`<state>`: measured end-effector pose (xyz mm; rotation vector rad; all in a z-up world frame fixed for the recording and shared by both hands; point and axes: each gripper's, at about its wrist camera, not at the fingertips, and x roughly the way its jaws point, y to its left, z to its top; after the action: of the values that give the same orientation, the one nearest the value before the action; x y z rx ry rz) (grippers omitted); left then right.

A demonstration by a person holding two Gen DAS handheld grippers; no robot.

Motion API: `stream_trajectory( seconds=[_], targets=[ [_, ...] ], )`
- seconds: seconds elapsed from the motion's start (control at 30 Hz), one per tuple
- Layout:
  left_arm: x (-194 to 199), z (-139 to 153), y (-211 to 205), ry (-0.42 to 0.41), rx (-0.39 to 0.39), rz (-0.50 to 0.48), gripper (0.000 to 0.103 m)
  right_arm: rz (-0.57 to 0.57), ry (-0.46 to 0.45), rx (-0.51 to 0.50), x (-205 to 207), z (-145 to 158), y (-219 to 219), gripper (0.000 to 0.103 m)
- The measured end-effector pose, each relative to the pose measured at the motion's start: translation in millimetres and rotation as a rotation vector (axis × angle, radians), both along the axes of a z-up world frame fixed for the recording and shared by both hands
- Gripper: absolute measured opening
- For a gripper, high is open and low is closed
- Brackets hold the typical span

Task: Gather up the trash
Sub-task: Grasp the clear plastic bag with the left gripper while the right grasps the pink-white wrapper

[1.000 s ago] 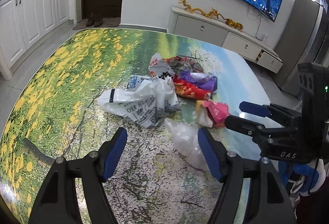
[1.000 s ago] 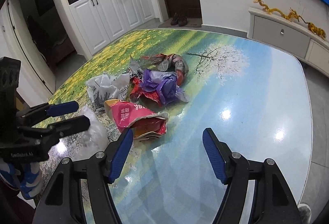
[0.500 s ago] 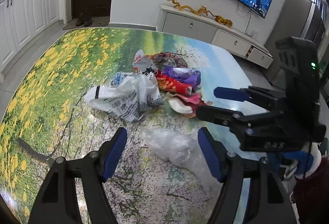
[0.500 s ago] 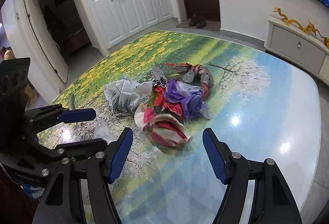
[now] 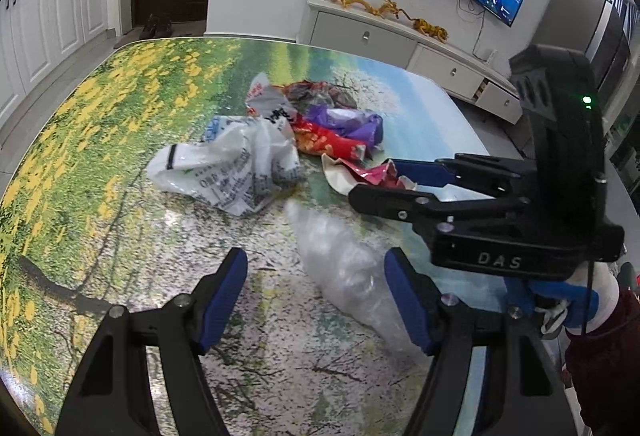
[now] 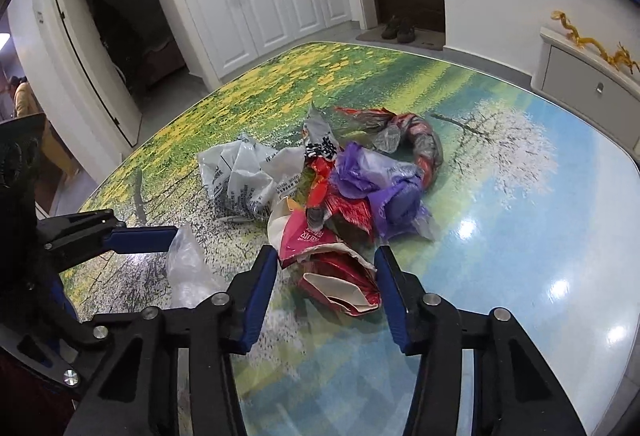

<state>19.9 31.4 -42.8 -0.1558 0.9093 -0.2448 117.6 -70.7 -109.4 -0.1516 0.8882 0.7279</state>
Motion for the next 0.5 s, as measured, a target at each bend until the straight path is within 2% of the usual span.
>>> stream_trajectory(
  seconds=[0.13,0.33,0.4,0.5],
  targets=[
    [0.3,-3.4,-9.6,0.009,-0.013,-0.028,0.060,-0.039,0.003,0.023,-11.8,2.7,-15.2,0.045],
    [1.7,-6.5,-25.7,0.000,0.010,-0.065,0.041,-0.129,0.013,0.060,-36.0,5.6,-45.6,0.044],
    [2.4,-7.3,-28.7,-0.006,0.026,-0.066,0.031,-0.161,0.018,0.081,-44.0,7.6,-56.8,0.044],
    [-0.2,-6.4,-28.5,-0.007,0.018,-0.060,0.030,-0.192,0.017,0.097,-55.8,10.7,-64.9,0.044]
  ],
)
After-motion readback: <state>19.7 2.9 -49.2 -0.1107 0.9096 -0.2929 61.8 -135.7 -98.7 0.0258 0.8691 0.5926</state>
